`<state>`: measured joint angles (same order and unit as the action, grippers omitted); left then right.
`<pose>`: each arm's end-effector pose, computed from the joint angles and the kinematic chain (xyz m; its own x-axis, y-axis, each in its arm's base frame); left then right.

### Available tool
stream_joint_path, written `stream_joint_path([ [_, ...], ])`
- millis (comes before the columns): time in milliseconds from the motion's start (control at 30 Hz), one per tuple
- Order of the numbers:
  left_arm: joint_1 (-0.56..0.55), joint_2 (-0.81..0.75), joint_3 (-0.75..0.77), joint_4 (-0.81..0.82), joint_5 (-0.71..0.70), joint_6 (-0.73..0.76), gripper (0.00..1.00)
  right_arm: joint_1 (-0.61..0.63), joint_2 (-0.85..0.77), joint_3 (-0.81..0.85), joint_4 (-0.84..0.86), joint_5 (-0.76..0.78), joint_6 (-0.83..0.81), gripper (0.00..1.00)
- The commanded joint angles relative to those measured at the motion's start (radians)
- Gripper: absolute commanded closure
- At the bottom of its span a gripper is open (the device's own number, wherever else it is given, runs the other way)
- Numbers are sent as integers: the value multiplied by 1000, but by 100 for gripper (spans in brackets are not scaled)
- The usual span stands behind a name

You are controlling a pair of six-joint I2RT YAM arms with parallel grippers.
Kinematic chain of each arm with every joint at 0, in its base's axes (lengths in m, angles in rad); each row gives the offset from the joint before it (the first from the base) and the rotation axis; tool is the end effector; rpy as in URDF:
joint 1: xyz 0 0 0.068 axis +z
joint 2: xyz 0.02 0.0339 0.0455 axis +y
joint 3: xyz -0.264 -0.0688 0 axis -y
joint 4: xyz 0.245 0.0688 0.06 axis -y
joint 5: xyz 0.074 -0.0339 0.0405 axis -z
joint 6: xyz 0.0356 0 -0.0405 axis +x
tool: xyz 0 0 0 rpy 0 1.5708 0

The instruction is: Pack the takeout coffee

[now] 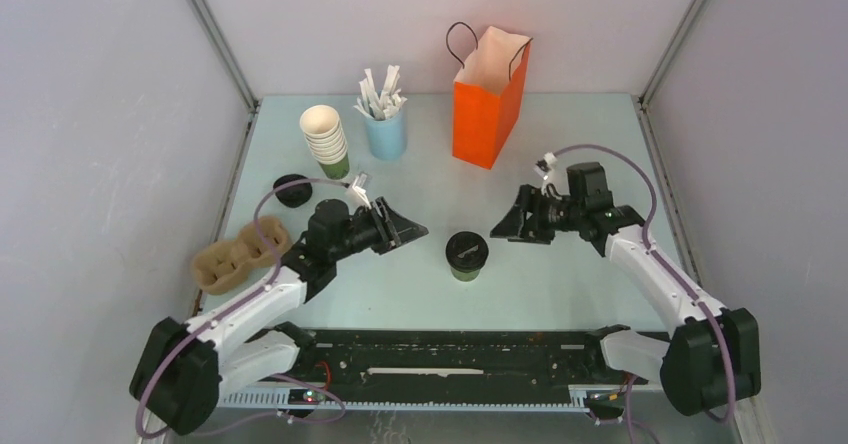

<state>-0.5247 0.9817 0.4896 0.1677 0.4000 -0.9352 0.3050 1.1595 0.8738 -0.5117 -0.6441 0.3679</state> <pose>0.1824 -0.1216 0.2361 -0.7921 -0.3979 -0.4628 0.2416 0.4920 -0.8364 0.2206 0.0919 0.2707 -0.8671 0.0285 -0.4973 -0.3519 0.6714 0.6522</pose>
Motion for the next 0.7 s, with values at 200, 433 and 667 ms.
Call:
stream_joint_path([
  [200, -47, 199, -75, 398, 50, -192, 61, -121, 73, -259, 601, -398, 307, 36],
  [433, -72, 280, -66, 434, 66, -174, 47, -93, 148, -265, 587, -403, 257, 24],
  [667, -109, 354, -22, 406, 72, -130, 39, -78, 206, -265, 587, -384, 243, 26],
])
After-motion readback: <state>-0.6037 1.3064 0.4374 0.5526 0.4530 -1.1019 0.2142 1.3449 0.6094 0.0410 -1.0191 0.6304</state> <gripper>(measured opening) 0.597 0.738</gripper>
